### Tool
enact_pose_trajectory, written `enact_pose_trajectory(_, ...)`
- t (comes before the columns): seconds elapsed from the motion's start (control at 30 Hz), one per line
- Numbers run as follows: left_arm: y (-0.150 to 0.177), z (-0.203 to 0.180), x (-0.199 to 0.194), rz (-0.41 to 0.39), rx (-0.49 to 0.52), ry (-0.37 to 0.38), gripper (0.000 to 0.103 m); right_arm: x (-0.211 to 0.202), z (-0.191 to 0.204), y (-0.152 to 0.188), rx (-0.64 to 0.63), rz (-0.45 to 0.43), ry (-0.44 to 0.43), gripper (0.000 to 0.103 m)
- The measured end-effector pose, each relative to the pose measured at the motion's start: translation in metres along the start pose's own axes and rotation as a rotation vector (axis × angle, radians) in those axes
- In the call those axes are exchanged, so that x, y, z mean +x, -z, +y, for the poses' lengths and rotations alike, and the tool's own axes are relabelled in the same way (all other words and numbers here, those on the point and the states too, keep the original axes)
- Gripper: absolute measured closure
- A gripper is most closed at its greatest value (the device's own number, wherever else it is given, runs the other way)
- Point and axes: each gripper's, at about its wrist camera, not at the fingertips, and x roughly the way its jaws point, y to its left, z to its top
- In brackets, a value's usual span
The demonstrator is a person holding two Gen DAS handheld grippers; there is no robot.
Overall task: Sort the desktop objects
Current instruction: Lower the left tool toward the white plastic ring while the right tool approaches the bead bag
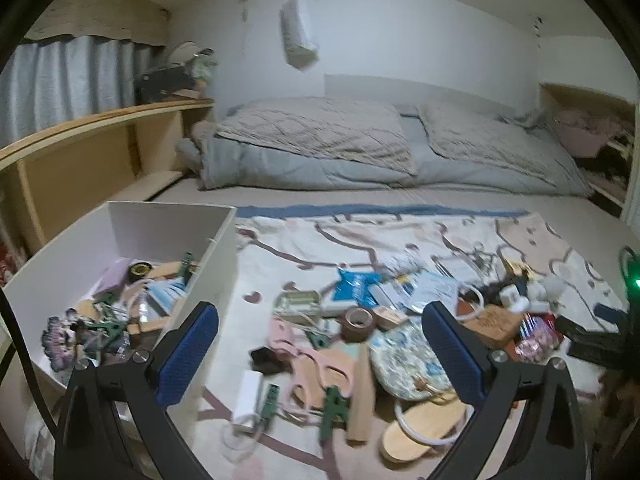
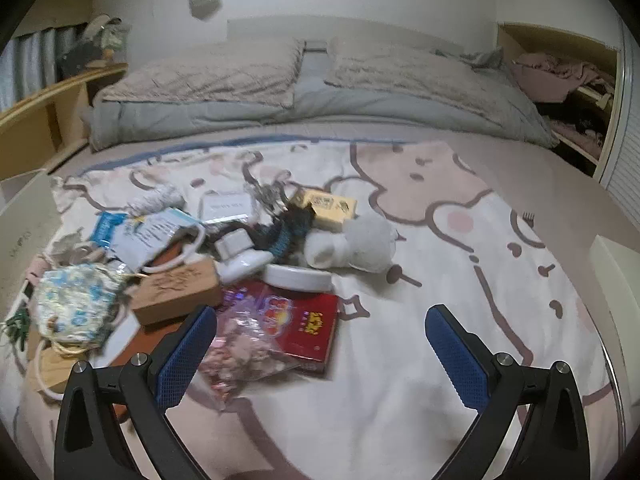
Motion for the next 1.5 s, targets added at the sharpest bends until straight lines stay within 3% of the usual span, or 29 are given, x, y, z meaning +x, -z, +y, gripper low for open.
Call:
enact_pose_trajectory(0.33, 0.028, -0.039, 0.020, 0.106, 0.093, 0.058, 0.000, 0.037, 0.000, 0.003, 0.060, 0.090, -0.019, 0.000)
enact_pose_trajectory(0.57, 0.058, -0.065, 0.036, 0.198, 0.203, 0.047, 0.001, 0.047, -0.007, 0.012, 0.128, 0.163, -0.076, 0.000)
enact_pose_trajectory(0.73, 0.073, -0.069, 0.045, 0.256, 0.236, 0.033, 0.001, 0.044, -0.004, 0.016, 0.116, 0.156, -0.082, 0.000)
enact_pose_trajectory(0.97, 0.090, -0.070, 0.056, 0.345, 0.220, 0.047, 0.001, 0.041, -0.002, 0.021, 0.096, 0.166, -0.099, 0.000)
enact_pose_trajectory(1.1, 0.096, -0.068, 0.057, 0.364, 0.206, 0.037, 0.001, 0.041, 0.001, 0.024, 0.063, 0.191, -0.092, 0.000)
enact_pose_trajectory(1.17, 0.097, -0.065, 0.056, 0.373, 0.187, 0.036, 0.001, 0.044, 0.006, 0.029, 0.015, 0.217, -0.041, 0.000)
enact_pose_trajectory(1.5, 0.112, -0.055, 0.040, 0.421, 0.129, 0.043, 0.001, 0.036, 0.004, 0.036, 0.002, 0.222, -0.038, 0.000)
